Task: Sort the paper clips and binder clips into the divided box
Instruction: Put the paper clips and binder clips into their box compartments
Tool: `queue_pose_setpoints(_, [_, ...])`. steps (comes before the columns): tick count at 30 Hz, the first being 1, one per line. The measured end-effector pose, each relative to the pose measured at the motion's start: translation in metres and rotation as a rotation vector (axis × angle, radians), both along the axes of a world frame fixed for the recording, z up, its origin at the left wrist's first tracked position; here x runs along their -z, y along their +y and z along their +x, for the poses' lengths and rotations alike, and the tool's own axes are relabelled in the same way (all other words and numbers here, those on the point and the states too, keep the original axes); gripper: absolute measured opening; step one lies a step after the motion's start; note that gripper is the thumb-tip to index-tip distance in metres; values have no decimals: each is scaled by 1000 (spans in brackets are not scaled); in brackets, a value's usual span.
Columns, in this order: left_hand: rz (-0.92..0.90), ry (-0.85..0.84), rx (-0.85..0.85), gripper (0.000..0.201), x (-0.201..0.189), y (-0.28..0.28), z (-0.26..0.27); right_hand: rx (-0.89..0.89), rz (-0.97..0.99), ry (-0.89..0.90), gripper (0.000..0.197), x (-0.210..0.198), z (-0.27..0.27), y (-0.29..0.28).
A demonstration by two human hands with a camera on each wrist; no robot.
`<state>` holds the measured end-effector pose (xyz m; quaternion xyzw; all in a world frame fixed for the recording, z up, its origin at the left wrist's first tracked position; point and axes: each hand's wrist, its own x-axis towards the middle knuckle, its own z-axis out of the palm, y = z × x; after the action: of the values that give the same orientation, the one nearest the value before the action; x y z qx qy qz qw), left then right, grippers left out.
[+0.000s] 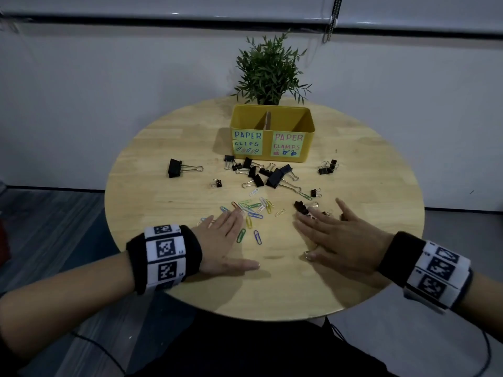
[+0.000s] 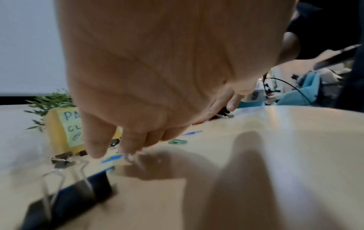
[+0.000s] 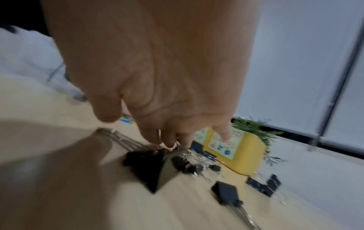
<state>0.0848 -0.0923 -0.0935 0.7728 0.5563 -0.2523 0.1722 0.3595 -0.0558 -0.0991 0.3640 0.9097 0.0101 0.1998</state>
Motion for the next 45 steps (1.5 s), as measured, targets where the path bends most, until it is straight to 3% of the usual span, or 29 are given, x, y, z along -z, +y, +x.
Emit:
queue_pose_setpoints(3, [66,-6,-146,113,-8,10,4,79,7,76,97,-12,-4,11])
queue_pose_setpoints(8, [-14,62,-283,116,-9,18,6,199,50,-35,129,-5,-36,32])
queue_pose_setpoints(13, [-89,36,-297,115,-7,28,16,313,11,-17,121,-2,-49,45])
queue_pose_setpoints(17, [-131,-39,-262,112,-10,33,24,240,-48,11,120,-6,-48,37])
queue_pose_setpoints(23, [-144,-132,-260,109,-17,56,20,160,-41,-32,130,-10,-30,22])
queue_pose_setpoints(28, [-139,-125,-172,102,-17,72,34,321,7,-171,143,-11,-18,17])
queue_pose_setpoints(31, [-159,-99,-81,99,-17,66,41,267,96,-100,116,-14,-23,18])
queue_pose_setpoints(35, [-174,-125,-2,100,-23,50,36,143,28,-59,72,-13,-47,20])
queue_pose_setpoints(37, [-141,-135,-59,104,-30,43,29,131,13,-112,68,-8,-60,23])
queue_pose_setpoints(40, [-84,11,-149,113,-35,32,17,109,-7,-135,67,-5,-74,23])
queue_pose_setpoints(45, [-86,238,-63,119,-28,5,13,113,8,-109,65,-14,-81,27])
